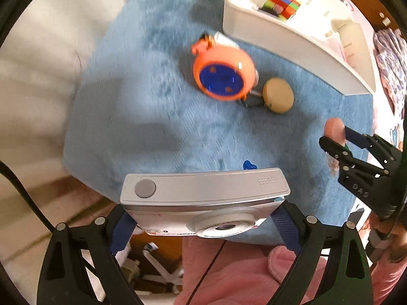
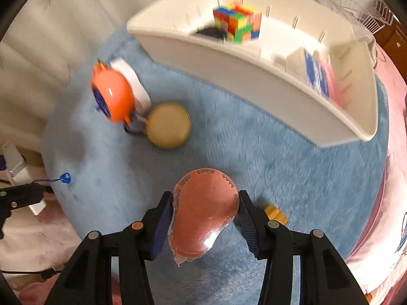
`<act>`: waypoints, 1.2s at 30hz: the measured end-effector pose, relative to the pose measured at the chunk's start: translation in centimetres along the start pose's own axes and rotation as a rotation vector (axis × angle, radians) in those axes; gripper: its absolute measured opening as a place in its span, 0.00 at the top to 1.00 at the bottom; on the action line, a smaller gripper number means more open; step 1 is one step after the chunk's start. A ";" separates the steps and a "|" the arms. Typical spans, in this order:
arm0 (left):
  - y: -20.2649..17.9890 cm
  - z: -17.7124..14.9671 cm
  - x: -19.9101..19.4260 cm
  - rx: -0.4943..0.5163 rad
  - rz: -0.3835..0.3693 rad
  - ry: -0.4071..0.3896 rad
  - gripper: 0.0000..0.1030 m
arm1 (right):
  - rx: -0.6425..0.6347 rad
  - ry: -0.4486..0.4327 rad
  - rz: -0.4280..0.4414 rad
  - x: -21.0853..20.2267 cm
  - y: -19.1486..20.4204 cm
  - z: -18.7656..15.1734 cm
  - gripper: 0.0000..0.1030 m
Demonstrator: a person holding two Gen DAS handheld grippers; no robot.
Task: Organize rigid objects
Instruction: 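Carry the white device with left tool while right tool carries the pink compact to the tray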
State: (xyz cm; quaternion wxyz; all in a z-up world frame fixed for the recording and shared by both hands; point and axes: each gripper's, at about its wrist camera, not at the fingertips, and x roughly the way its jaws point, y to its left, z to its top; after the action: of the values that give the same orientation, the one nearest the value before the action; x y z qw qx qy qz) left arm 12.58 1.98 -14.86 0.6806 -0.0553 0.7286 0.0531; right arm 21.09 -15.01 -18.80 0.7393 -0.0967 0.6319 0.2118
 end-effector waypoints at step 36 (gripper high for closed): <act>-6.0 14.5 -8.7 0.614 -0.034 -0.548 0.09 | 0.461 -0.589 0.050 -4.9 -4.2 6.6 0.50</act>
State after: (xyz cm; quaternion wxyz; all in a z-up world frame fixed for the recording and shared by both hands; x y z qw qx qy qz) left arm 28.42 -1.65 -7.15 0.8350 0.1545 0.5014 -0.1656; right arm 28.31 -17.02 -13.31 0.8862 0.1528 0.4256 0.1009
